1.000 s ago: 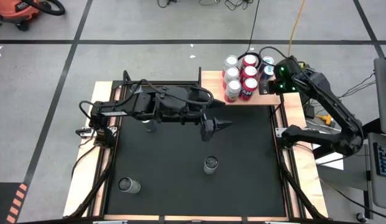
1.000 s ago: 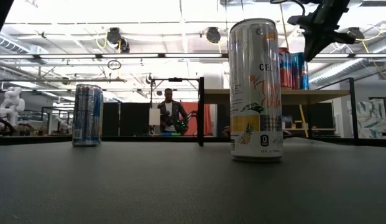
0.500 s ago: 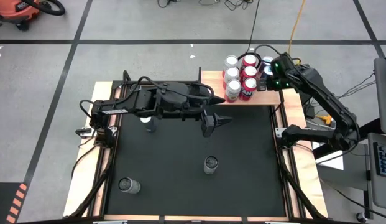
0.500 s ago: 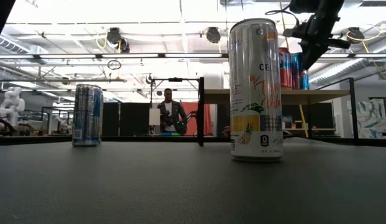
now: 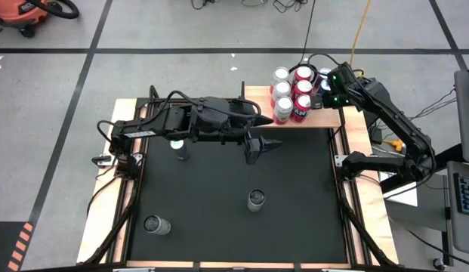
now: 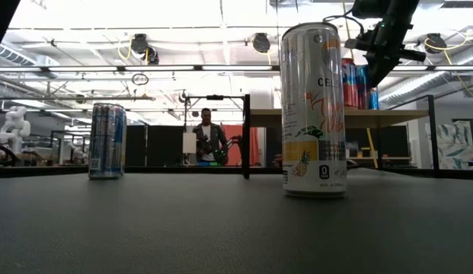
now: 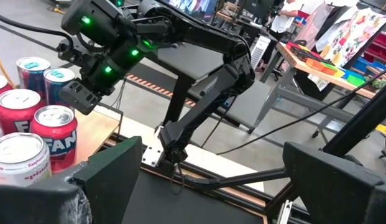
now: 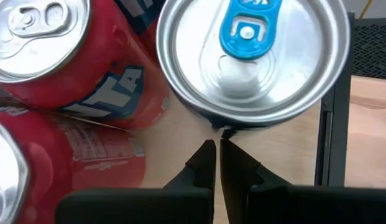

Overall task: Place canned beverage on shelf
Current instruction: Put the bottom blue soda can on the shelf aligned with the other blue soda can, then put the blue soda can on the shelf aligned with the other blue soda cans

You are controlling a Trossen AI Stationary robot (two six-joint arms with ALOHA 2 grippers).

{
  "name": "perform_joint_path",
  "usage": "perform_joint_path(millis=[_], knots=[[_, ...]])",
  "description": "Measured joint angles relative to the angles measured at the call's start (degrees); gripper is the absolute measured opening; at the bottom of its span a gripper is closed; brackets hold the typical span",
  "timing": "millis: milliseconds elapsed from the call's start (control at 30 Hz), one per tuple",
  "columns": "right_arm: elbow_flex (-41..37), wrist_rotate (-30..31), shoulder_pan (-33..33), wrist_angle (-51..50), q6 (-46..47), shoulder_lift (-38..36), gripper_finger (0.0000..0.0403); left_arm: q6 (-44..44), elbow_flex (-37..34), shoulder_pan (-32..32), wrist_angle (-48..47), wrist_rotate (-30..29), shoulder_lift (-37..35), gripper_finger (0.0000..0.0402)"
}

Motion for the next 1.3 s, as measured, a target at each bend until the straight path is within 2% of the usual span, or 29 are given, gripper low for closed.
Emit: perform_joint_path(millis=[333, 567, 867, 1000, 1167, 1300], knots=[[0.0, -0.1, 0.0, 0.3, 0.1, -0.6, 0.0, 0.0, 0.0, 0.0, 0.0, 0.0, 0.0, 0.0391], [2.4, -3.9, 0.2, -3.0, 1.0, -5.0, 0.0, -2.6, 0.0, 0.2, -1.6, 0.0, 0.0, 0.0391], [11.6, -10.3, 2.4, -5.9, 3.6, -13.0, 0.0, -4.5, 0.0, 3.7, -14.0, -0.7, -3.4, 0.0391], [13.8, -10.7, 3.0, -5.5, 3.3, -16.4, 0.0, -4.5, 0.1, 5.9, -19.6, -1.0, -6.1, 0.0391], [13.9, -11.0, 3.2, -6.0, 5.8, -19.7, 0.0, -6.3, 0.0, 8.9, -32.4, -1.1, -8.4, 0.0391], [13.9, -15.0, 3.2, -6.5, 7.7, -21.4, 0.0, -8.7, 0.1, 11.0, -43.4, -1.0, -8.9, 0.0391]])
